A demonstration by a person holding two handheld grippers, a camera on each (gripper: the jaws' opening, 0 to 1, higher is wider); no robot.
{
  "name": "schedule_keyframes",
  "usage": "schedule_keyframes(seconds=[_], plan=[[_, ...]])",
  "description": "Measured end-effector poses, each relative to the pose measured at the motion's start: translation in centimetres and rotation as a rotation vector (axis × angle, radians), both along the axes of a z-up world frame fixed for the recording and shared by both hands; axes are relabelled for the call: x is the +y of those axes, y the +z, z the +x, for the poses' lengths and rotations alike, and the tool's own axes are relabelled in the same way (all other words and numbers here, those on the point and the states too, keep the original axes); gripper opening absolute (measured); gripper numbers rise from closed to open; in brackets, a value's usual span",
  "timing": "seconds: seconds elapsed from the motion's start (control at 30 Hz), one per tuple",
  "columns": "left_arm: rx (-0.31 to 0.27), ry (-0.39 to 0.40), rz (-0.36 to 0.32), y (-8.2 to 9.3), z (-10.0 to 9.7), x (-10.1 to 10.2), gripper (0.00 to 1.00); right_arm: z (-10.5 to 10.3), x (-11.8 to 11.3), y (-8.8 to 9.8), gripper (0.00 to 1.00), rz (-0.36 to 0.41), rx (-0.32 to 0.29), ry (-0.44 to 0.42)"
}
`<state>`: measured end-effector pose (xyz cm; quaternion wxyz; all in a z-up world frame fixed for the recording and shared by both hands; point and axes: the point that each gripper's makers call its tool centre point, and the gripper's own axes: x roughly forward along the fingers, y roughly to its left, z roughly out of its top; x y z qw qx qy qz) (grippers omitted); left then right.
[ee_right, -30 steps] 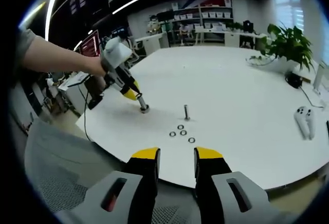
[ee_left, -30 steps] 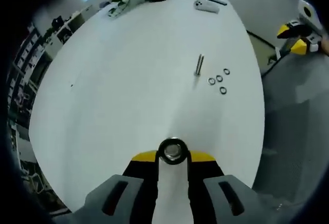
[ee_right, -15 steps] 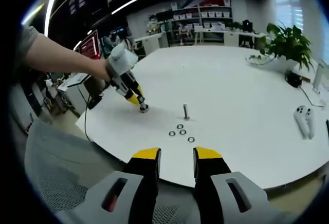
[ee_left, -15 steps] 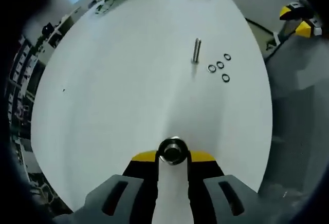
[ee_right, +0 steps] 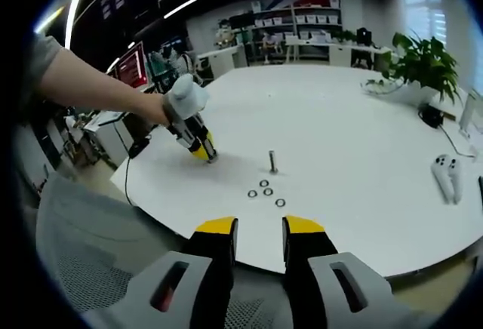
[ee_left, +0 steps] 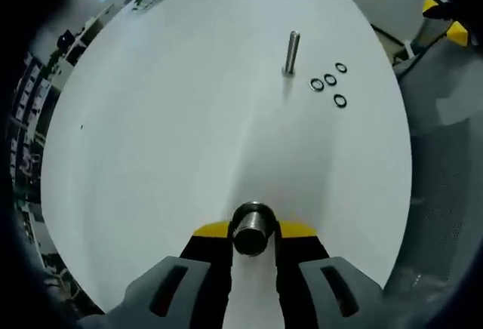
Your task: Place the washer onto the threaded stud by aligning its center hole with the stud, sliding it down to the base, and recovering from edge contact or off-axis alignment until the washer reaches the visible bottom stop.
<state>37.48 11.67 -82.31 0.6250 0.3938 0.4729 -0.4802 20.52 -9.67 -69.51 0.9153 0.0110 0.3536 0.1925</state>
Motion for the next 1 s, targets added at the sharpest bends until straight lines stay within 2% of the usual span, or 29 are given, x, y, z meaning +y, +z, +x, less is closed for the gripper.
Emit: schedule_keyframes(seconds=[0.17,0.27,0.4,0.57,0.63,0.73,0.8,0.9,1.0], plan=[[0.007,0.013,-0.011,-0.2,-0.1,0.2,0.2,0.0,0.0,0.1,0.26,0.004,-0.002,0.0],[-0.012,-0.004,-0.026,-0.3,-0.1,0.2,0.2,0.0,0.1,0.1,0.26,0.007,-0.003,0.0],[-0.009,0.059,-0.065,-0.1,0.0,0.0,0.22,-0.1,0.0,0.0,0.26,0.007,-0.001,-0.001],[-0.027,0.079,-0.087,1.0,-0.3,0.4,0.23,-0.1,0.1,0.0,0.26,0.008,0.001,0.002],[-0.062,0.082,-0.106,1.8,-0.2,0.6,0.23,-0.1,0.1,0.0,0.26,0.007,0.003,0.007],[-0.055,0.232,-0.203,3.0,-0.1,1.2,0.23,-0.1,0.1,-0.1,0.26,0.003,0.004,0.01],[-0.066,0.3,-0.247,3.8,-0.3,2.0,0.23,-0.1,0.2,-0.1,0.26,0.006,0.009,0.011],[-0.108,0.315,-0.264,4.9,-1.1,3.5,0.24,-0.2,0.2,-0.2,0.26,0.001,0.011,0.02],[-0.129,0.37,-0.327,6.0,-2.0,4.0,0.24,-0.1,0.1,-0.2,0.26,0.004,0.011,0.014]])
